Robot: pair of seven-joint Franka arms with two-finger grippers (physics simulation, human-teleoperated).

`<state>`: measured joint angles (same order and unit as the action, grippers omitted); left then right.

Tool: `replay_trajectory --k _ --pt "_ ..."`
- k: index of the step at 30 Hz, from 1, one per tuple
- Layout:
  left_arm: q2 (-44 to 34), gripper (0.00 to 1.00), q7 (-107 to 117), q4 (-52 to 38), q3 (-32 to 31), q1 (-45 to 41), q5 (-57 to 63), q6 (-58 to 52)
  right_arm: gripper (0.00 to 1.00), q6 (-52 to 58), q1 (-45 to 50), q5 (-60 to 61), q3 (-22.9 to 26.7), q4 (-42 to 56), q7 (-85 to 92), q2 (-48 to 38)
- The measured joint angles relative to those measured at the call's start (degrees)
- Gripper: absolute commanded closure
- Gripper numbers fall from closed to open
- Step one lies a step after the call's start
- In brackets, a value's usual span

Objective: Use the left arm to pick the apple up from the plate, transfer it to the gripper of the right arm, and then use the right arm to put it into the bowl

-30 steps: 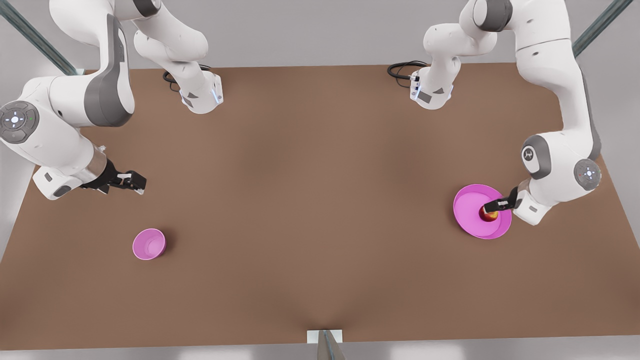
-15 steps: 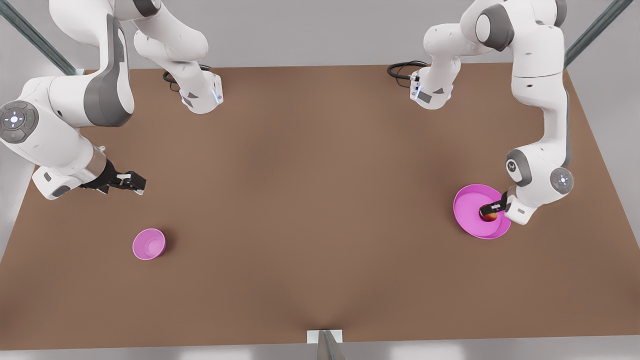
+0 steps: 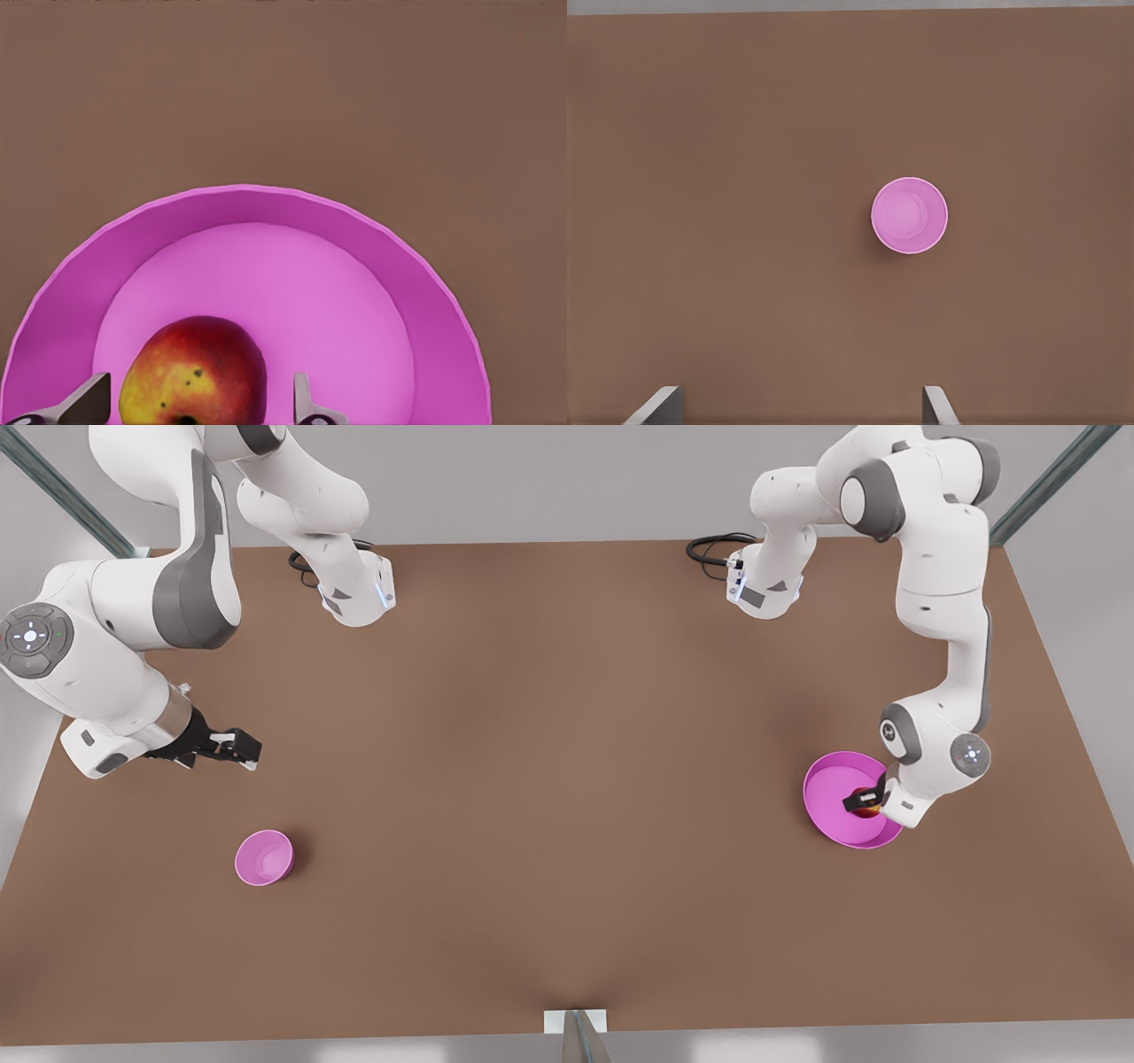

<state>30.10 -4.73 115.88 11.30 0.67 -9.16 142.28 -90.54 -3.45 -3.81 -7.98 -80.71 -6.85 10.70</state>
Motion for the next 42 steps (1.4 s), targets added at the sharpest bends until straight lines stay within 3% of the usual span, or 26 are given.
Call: replay_trajectory --k 13,16,26,28,36,39,42 --pt "2.16 0.01 -0.88 -0.01 -0.03 -0.06 -0.07 3.20 0.00 0.06 -0.31 0.00 0.06 0.00 -0.04 0.00" --pt "2.04 0.12 -1.00 0.17 -0.02 -0.06 -0.08 3.41 0.00 0.07 -0.36 0.04 0.07 0.00 -0.03 0.00" --pt "1.90 0.18 -1.25 1.38 -0.03 -0.31 -0.08 3.48 0.00 0.08 -0.48 0.08 0.09 0.00 0.00 0.00" --pt "1.82 0.26 -1.25 1.70 -0.03 -0.35 -0.05 3.47 0.00 0.08 -0.31 0.08 0.09 0.00 0.00 0.00" --pt "-0.20 0.37 -0.74 1.20 -0.06 -1.08 0.49 3.47 0.00 0.09 -0.32 0.09 0.09 0.00 0.03 0.00" --pt "-2.01 0.37 -1.11 -3.36 -1.23 -4.22 0.69 2.52 0.00 0.09 -0.42 0.09 0.09 0.00 0.04 0.00" --pt "-2.79 0.36 -1.44 -13.74 -8.42 -6.07 -1.08 -4.55 0.00 0.09 -0.46 0.09 0.09 0.00 0.07 0.00"
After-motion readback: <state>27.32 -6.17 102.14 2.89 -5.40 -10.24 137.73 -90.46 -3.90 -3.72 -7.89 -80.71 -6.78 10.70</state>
